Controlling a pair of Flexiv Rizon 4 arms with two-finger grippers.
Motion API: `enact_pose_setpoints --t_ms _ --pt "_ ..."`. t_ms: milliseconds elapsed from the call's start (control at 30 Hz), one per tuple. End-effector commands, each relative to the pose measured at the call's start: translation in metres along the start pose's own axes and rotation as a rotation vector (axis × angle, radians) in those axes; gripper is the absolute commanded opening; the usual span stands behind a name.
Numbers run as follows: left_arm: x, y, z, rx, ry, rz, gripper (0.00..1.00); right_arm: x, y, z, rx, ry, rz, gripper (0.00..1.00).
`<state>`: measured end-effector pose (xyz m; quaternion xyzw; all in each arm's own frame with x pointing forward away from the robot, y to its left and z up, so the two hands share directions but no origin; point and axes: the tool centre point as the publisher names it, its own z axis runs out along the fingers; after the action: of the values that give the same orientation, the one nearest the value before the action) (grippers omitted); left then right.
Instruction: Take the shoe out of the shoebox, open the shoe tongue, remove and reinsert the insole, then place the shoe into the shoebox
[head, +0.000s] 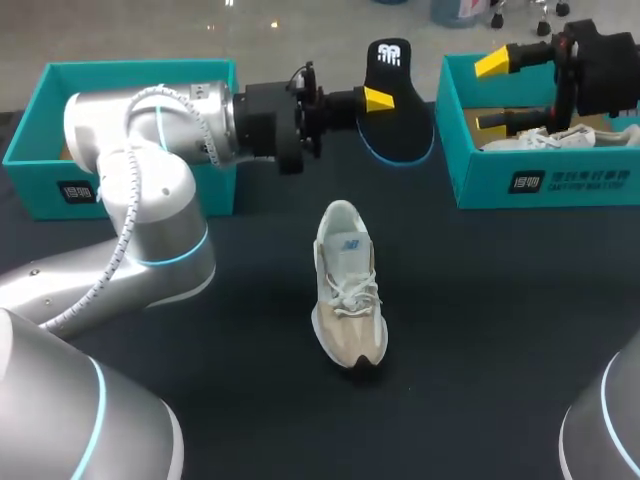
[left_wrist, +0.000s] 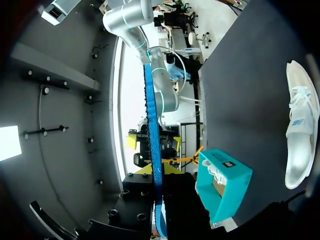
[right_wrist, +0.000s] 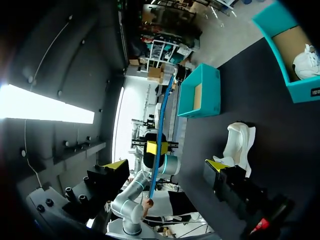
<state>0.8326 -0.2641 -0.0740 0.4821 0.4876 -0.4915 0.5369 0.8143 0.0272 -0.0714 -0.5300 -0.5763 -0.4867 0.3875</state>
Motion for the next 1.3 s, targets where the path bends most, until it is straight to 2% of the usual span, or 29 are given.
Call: enact_pose_setpoints --t_ms 33,300,333,767,900,1133,1300 --pt "0.002 -0.002 -0.006 0.000 0.006 0.000 0.00 -0.015 0.007 -0.016 0.017 0.004 0.000 1.00" --pt "0.010 0.001 -0.011 0.023 0.010 -0.020 0.00 -0.033 0.015 -0.035 -0.006 -0.034 0.046 1.00" --pt "0.012 0.001 -0.011 0.025 0.008 -0.027 0.00 -0.035 0.015 -0.036 -0.019 -0.066 0.050 1.00" --pt "0.013 0.002 -0.012 0.024 0.011 -0.026 0.00 -0.035 0.015 -0.036 -0.019 -0.066 0.050 1.00" --pt "0.013 0.007 -0.020 -0.022 0.002 -0.380 0.00 -0.035 0.015 -0.036 -0.019 -0.066 0.050 1.00" --pt "0.023 0.012 -0.029 -0.011 0.041 -0.646 0.00 -0.035 0.015 -0.036 -0.019 -0.066 0.050 1.00" --pt "0.023 0.016 -0.031 -0.008 0.027 -0.773 0.00 -0.035 0.015 -0.036 -0.019 -0.066 0.050 1.00"
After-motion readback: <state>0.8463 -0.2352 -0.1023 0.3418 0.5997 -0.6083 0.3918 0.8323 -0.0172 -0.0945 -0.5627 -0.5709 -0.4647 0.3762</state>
